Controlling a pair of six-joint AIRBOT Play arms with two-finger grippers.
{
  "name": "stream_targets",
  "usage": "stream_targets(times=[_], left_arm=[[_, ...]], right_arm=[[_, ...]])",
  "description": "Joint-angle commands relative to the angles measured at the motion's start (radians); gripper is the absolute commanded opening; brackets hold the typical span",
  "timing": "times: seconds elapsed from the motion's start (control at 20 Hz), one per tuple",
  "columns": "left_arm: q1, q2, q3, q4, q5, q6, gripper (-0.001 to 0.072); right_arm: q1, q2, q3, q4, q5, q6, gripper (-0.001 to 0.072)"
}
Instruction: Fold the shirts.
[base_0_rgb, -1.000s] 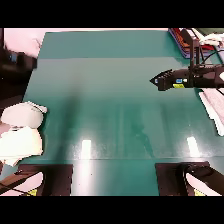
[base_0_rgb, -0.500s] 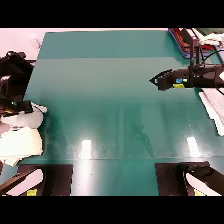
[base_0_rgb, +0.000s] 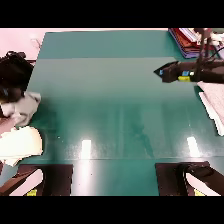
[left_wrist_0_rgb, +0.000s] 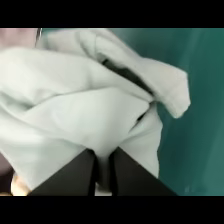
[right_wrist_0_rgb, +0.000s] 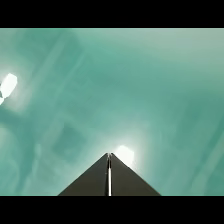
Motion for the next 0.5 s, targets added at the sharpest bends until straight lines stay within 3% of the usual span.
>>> stream_targets(times=[0.0,0.2,0.45], left_arm=[[-0.181,0.061,0.274,-0.014,-0.027,0.011,0.0027],[-0.472,0.061,0.481,-0.014,-0.04,-0.023,0.0026],[-0.783,-0.011,0.486,-0.015,-0.058,-0.095,0.0026]], right_arm=[[-0.029,0.003,0.123,0.002,-0.008,0.014,0.0014],[-0.072,0.003,0.274,-0.001,-0.003,0.014,0.0014],[-0.143,0.004,0.368,-0.001,0.024,0.014,0.0014]])
